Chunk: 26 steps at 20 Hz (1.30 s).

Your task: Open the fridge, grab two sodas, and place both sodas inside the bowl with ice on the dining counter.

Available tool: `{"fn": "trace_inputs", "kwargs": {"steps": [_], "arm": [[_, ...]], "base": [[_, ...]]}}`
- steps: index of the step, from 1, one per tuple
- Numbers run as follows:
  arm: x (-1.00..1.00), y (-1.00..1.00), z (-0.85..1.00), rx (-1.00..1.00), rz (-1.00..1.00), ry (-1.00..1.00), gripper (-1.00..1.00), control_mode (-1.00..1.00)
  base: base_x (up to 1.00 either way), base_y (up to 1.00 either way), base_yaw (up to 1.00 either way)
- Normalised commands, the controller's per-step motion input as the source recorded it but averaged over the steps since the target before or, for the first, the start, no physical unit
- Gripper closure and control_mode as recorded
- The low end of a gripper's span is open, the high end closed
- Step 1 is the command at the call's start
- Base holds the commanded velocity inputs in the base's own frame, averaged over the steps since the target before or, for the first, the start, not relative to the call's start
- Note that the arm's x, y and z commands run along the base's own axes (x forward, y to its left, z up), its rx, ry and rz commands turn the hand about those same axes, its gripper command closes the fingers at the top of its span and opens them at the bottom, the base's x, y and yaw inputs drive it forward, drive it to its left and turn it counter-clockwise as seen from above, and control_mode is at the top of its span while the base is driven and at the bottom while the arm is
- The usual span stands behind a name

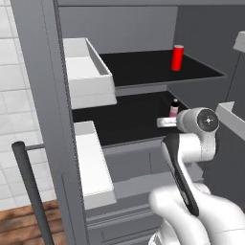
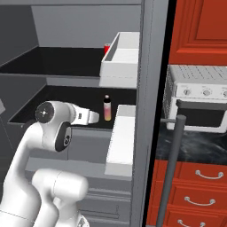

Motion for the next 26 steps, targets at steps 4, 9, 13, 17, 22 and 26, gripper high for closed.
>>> {"fn": "trace_inputs", "kwargs": {"steps": [4, 9, 13, 17, 22, 26], "arm": [[0.29, -0.17, 0.0, 0.06, 0.0, 0.0, -1.0, -1.0], [0.29, -0.25, 0.0, 0.08, 0.0, 0.0, -1.0, -1.0], [0.26, -0.12, 0.0, 0.05, 0.0, 0.0, -1.0, -1.0], [0.27, -0.11, 0.0, 0.03, 0.0, 0.0, -1.0, -1.0], [0.15, -0.07, 0.0, 0.0, -0.01, 0.0, -1.0, -1.0], [0.1, -0.14, -0.03, 0.0, -0.03, 0.0, -1.0, -1.0]], "base": [[0.0, 0.0, 0.0], [0.0, 0.0, 0.0], [0.0, 0.0, 0.0], [0.0, 0.0, 0.0], [0.0, 0.0, 0.0], [0.0, 0.0, 0.0]]}}
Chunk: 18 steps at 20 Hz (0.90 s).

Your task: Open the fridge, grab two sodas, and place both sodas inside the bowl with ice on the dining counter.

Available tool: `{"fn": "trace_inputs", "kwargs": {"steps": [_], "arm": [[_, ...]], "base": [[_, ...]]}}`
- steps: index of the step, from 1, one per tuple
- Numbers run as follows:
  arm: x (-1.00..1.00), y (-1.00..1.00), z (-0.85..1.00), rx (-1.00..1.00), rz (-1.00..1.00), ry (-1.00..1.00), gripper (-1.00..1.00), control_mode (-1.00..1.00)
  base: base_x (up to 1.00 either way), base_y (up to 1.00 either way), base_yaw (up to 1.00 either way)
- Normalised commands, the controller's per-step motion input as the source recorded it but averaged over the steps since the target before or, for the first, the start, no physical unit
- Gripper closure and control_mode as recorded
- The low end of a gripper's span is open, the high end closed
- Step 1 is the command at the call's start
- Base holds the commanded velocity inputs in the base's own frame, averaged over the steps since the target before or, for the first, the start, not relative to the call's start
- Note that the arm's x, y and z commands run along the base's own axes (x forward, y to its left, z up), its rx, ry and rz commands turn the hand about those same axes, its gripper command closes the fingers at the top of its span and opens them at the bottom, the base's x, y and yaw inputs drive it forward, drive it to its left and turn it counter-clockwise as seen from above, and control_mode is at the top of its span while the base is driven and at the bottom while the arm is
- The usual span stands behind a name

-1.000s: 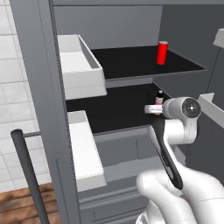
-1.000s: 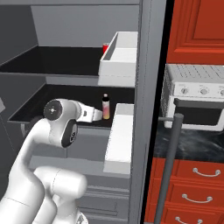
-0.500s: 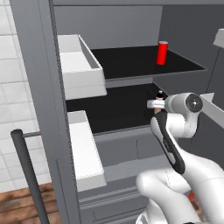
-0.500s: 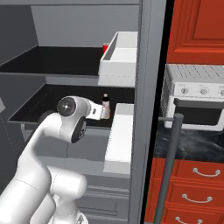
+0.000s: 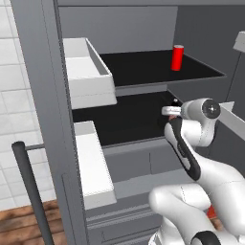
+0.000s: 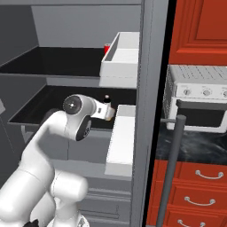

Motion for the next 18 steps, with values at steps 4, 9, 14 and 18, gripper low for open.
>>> {"fn": "trace_inputs", "kwargs": {"steps": [4, 9, 14, 18], "arm": [[0.09, -0.03, -0.03, -0.03, -0.01, 0.0, -1.0, -1.0], [0.18, -0.04, 0.0, 0.0, 0.0, 0.0, -1.0, -1.0], [0.29, 0.0, 0.0, 0.0, 0.0, 0.0, -1.0, -1.0], [0.31, 0.0, -0.01, 0.0, 0.0, 0.01, -1.0, -1.0]], "base": [[0.0, 0.0, 0.0], [0.0, 0.0, 0.0], [0.0, 0.0, 0.0], [0.0, 0.0, 0.0]]}}
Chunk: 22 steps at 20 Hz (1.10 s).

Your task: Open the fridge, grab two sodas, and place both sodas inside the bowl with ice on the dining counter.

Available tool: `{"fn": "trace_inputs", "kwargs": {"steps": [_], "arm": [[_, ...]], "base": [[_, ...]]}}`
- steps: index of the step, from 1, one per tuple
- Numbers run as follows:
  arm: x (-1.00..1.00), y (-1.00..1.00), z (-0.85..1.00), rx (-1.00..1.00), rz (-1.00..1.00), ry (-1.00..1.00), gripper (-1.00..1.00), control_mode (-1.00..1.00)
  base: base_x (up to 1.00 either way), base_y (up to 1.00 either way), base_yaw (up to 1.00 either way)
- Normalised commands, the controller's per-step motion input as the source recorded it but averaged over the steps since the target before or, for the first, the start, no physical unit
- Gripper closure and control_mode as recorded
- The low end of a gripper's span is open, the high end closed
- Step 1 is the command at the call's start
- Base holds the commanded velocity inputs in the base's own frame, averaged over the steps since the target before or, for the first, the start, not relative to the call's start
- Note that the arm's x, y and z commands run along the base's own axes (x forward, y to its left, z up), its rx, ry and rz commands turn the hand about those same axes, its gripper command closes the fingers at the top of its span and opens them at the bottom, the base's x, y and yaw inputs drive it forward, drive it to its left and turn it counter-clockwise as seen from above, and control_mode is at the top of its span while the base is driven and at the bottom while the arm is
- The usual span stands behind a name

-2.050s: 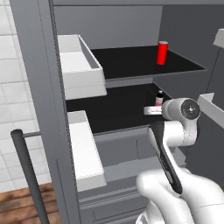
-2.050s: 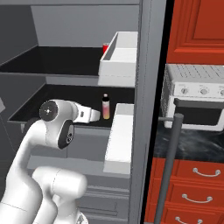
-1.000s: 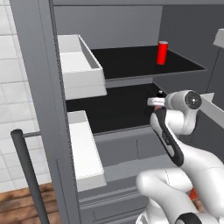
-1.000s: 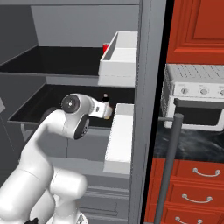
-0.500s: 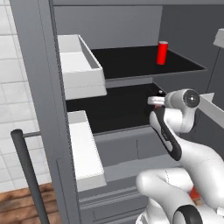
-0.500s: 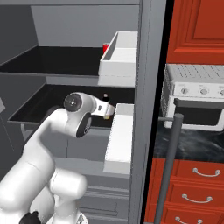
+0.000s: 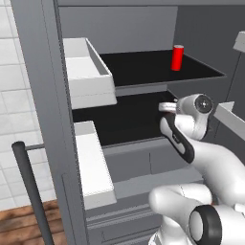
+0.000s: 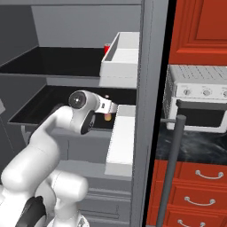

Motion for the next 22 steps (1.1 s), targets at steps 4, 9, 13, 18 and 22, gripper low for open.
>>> {"fn": "trace_inputs", "kwargs": {"steps": [4, 9, 13, 18, 22], "arm": [[0.27, -0.04, -0.06, 0.0, 0.0, 0.01, -1.0, -1.0], [0.21, -0.09, -0.06, 0.0, 0.0, 0.0, -1.0, -1.0], [0.13, -0.07, -0.01, 0.0, 0.0, 0.0, -1.0, -1.0], [0.08, -0.08, 0.0, 0.0, 0.0, 0.0, -1.0, -1.0], [0.08, -0.12, -0.05, 0.0, 0.0, 0.0, -1.0, -1.0]], "base": [[0.0, 0.0, 0.0], [0.0, 0.0, 0.0], [0.0, 0.0, 0.0], [0.0, 0.0, 0.0], [0.0, 0.0, 0.0]]}}
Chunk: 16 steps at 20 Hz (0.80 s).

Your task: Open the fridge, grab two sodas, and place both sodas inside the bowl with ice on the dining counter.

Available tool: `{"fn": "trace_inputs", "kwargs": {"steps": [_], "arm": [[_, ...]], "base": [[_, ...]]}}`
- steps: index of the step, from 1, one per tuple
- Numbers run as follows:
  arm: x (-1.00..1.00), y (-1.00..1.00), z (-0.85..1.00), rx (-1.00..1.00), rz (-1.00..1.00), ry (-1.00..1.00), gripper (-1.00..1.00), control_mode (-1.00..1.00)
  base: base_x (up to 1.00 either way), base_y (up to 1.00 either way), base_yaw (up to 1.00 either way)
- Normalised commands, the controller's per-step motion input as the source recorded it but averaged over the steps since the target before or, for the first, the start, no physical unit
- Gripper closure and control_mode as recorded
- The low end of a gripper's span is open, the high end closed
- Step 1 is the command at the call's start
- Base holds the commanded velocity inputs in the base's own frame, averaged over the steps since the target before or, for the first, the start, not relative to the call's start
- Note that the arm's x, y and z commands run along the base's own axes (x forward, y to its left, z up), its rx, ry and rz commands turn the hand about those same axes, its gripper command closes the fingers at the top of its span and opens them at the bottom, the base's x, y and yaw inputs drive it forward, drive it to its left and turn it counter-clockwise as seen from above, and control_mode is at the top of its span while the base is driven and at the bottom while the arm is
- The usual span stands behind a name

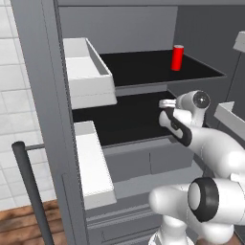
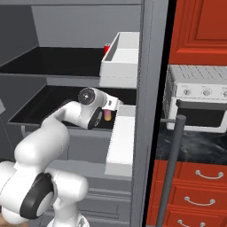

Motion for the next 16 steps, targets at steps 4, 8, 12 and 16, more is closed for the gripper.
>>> {"fn": "trace_inputs", "kwargs": {"steps": [4, 8, 12, 16], "arm": [[0.06, -0.03, -0.03, 0.0, 0.0, 0.0, -1.0, -1.0], [0.01, 0.0, -0.04, 0.0, 0.0, 0.0, -1.0, -1.0], [0.01, 0.0, -0.07, 0.0, 0.0, 0.0, 1.0, -1.0], [0.03, 0.0, -0.08, 0.0, 0.0, 0.0, 1.0, -1.0]], "base": [[0.0, 0.0, 0.0], [0.0, 0.0, 0.0], [0.0, 0.0, 0.0], [0.0, 0.0, 0.0]]}}
